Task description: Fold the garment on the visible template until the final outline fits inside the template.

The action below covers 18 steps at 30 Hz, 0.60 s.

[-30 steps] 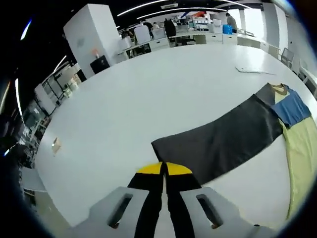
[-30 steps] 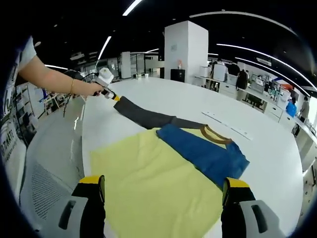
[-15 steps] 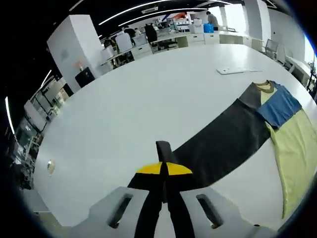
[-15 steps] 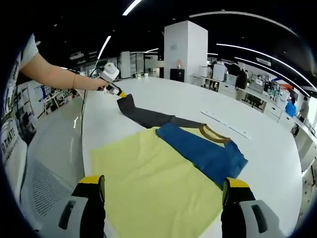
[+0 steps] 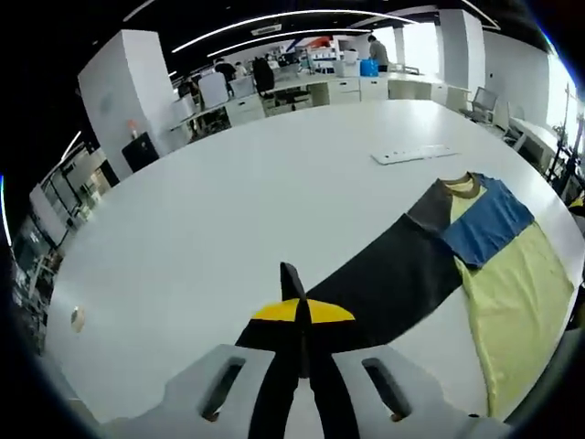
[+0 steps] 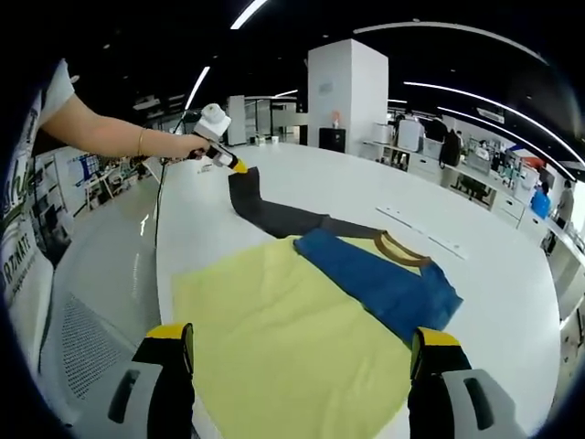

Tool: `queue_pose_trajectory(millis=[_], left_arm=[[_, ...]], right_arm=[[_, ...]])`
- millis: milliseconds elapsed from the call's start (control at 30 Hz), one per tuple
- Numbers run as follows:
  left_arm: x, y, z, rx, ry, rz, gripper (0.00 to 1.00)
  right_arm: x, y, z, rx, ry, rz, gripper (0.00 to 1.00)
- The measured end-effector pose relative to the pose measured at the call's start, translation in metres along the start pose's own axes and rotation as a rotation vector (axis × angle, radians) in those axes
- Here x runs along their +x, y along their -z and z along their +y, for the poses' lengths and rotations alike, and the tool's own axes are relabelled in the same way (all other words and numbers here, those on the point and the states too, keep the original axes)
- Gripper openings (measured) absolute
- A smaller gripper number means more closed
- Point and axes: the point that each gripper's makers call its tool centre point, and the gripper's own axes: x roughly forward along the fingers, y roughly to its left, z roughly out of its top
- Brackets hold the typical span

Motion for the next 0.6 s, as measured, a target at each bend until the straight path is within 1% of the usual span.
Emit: queue_pose_trajectory(millis=[133,233,333,433,600], left_arm=[[-0.002,-0.013,-0.015,-0.036,0.05,-0.021,0.0],[-0.002,-0.019,-0.023,-0.029,0.069,-0.026,0.0],[-0.002,-0.026,-0.034,-0.038,0.096,-0.033,0.0],[-0.003,-0.036,-0.049,-0.059,0.136,-0.057,0.0],[-0.003,-0.051,-0.068,-0.035,0.168,-0.076,0.0]], right_arm=[[-0.001,-0.001,0.002,-0.003,-0.002,-0.001,0.99],[-0.002,-0.001,0.002,-0.005,-0.002,-0.002,0.99],[-0.001,0.0,0.005,-0.01,-0.007,-0.002,0.99],[-0.001,0.0,0.008,-0.016,-0.013,-0.002,0.99],[-0.002,-0.001,0.014,-0.023,-0.022,-0.015,0.99]])
